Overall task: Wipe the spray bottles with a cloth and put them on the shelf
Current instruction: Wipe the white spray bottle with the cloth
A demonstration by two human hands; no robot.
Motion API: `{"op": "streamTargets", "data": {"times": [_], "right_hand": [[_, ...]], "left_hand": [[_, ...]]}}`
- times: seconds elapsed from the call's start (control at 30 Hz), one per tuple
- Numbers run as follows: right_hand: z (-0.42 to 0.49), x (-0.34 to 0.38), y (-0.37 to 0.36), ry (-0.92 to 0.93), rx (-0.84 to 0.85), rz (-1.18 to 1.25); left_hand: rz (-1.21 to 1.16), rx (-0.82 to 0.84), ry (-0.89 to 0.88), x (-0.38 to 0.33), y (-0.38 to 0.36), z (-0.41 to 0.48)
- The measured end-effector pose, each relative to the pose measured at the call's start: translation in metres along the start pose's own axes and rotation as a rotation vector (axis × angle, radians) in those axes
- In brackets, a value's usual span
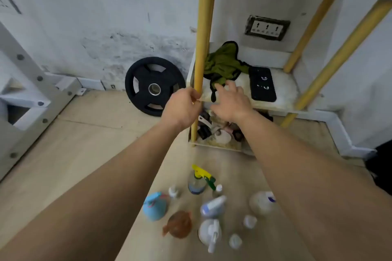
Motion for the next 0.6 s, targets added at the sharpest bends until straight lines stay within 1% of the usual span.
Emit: {"op": "streamTargets", "data": {"times": [0.13, 0.17, 0.2, 0.27, 0.3, 0.33, 0.4, 0.47, 0.53, 0.6], "right_hand": [[0.040, 0.008, -0.021, -0.005, 0.104, -0.066], [0.045, 0.008, -0.027, 0.007, 0.079, -0.079], [0.046, 0.007, -0.031, 0.024, 0.018, -0.087], [0.039, 0.004, -0.030, 0.078, -0.140, -0.086], [0.033, 0.003, -0.029, 0.100, -0.178, -0.071], [0.027, 0.002, -0.026, 0.104, -0.174, -0.035], [0.011, -0.004, -0.014, 0.044, -0.120, 0.080], [-0.008, -0.013, 0.006, -0.044, -0.100, 0.218], [-0.032, -0.024, 0.024, -0.117, -0.078, 0.436], [-0.064, -0.032, 0.038, -0.171, -0.009, 0.687]], "left_hand": [[-0.142, -0.157, 0.065, 0.028, -0.013, 0.022], [-0.161, -0.174, 0.060, 0.032, -0.018, 0.023], [-0.174, -0.190, 0.058, 0.033, -0.021, 0.021], [-0.184, -0.219, 0.081, 0.036, -0.024, 0.011], [-0.188, -0.216, 0.101, 0.037, -0.026, 0.004], [-0.191, -0.212, 0.118, 0.037, -0.027, -0.005], [-0.200, -0.182, 0.142, 0.032, -0.027, -0.024], [-0.200, -0.138, 0.171, 0.024, -0.025, -0.046], [-0.206, -0.067, 0.225, 0.012, -0.024, -0.066], [-0.262, 0.006, 0.312, 0.000, -0.024, -0.088]]}}
Point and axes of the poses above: each hand's wrist, its own z-axis towards the middle knuckle, its own y-axis out of the back of the hand, x = y × z, the point moved 3 cm from there along z, towards the middle knuckle, and after that the axes turned 11 degrees about -y, right-handed, at the moved point
